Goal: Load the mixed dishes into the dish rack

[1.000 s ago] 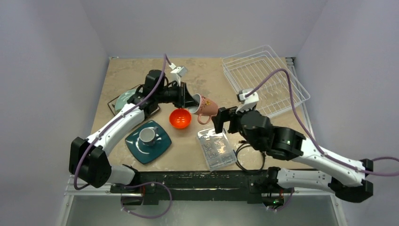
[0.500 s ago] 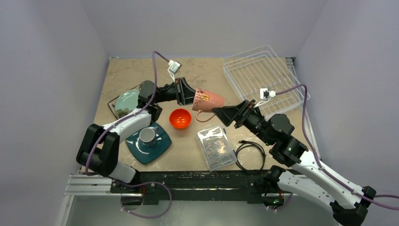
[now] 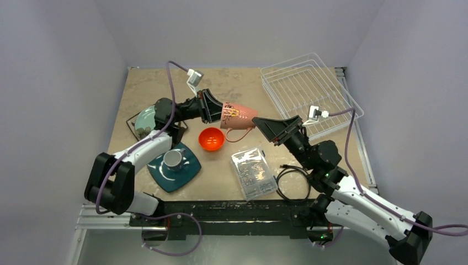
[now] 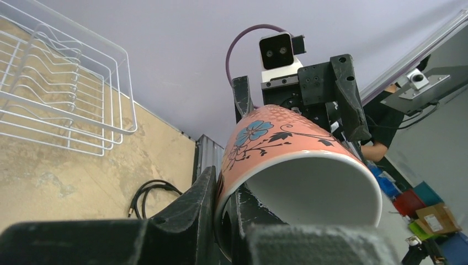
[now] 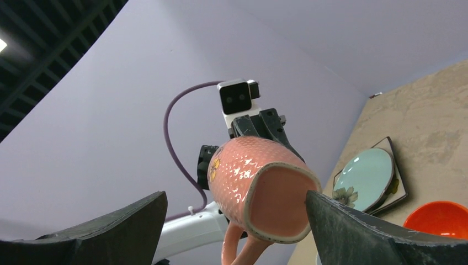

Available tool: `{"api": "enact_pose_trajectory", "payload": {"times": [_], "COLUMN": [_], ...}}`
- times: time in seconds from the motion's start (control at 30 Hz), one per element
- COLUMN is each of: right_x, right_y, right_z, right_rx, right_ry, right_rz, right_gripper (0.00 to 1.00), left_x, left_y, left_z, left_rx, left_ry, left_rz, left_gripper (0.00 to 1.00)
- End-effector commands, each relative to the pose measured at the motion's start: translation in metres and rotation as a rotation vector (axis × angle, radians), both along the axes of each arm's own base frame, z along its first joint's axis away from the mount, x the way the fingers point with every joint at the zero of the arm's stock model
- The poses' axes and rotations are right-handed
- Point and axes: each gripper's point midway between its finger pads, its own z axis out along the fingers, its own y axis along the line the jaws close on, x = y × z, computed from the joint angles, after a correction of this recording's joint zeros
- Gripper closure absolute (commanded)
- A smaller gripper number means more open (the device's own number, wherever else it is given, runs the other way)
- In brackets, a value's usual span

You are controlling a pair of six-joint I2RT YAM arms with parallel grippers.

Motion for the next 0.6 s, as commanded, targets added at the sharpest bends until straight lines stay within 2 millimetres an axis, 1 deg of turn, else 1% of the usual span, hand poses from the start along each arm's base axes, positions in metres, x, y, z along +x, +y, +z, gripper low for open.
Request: {"api": "enact_pose_trajectory", "payload": {"times": [0.0,0.07,0.13,0.17,0.27,0.43,0.5,0.57], "right_x": [0.005,0.006,0.004,0.004,0.002,-0.006,-0.009,-0.016], "right_y": [-0.004,-0.016,-0.021,-0.019,-0.007,0.014,0.019,0.022], "right_z": [-0.022,-0.032,-0.036,-0.04,-0.042,-0.028,-0.022,-0.016], "right_rx": [-0.009,-0.016,-0.004,-0.011,-0.035,-0.004,0.036,0.077], "right_ry": [0.126,0.155,0.155,0.153,0.133,0.035,0.006,-0.036], "right_rz": [-0.038,-0.086,-0.094,-0.085,-0.04,0.068,0.098,0.144], "right_gripper": [0.01,0.01,0.01,0.01,0.01,0.01,0.01,0.01], "left_x": [-0.028,-0.024,-0.022,-0.022,-0.023,-0.021,-0.02,-0.02], "left_y": [-0.003,0.0,0.002,0.002,0.002,-0.001,-0.002,-0.003], "left_z": [0.033,0.029,0.026,0.026,0.027,0.023,0.022,0.021], "left_rx": [-0.031,0.004,0.036,0.045,0.053,0.05,0.041,0.033], "left_ry": [-0.171,-0.18,-0.195,-0.205,-0.204,-0.181,-0.164,-0.16], "left_rz": [0.006,0.053,0.088,0.095,0.089,0.071,0.059,0.054], "left_gripper": [1.0,1.0,1.0,1.0,1.0,1.0,1.0,1.0]}}
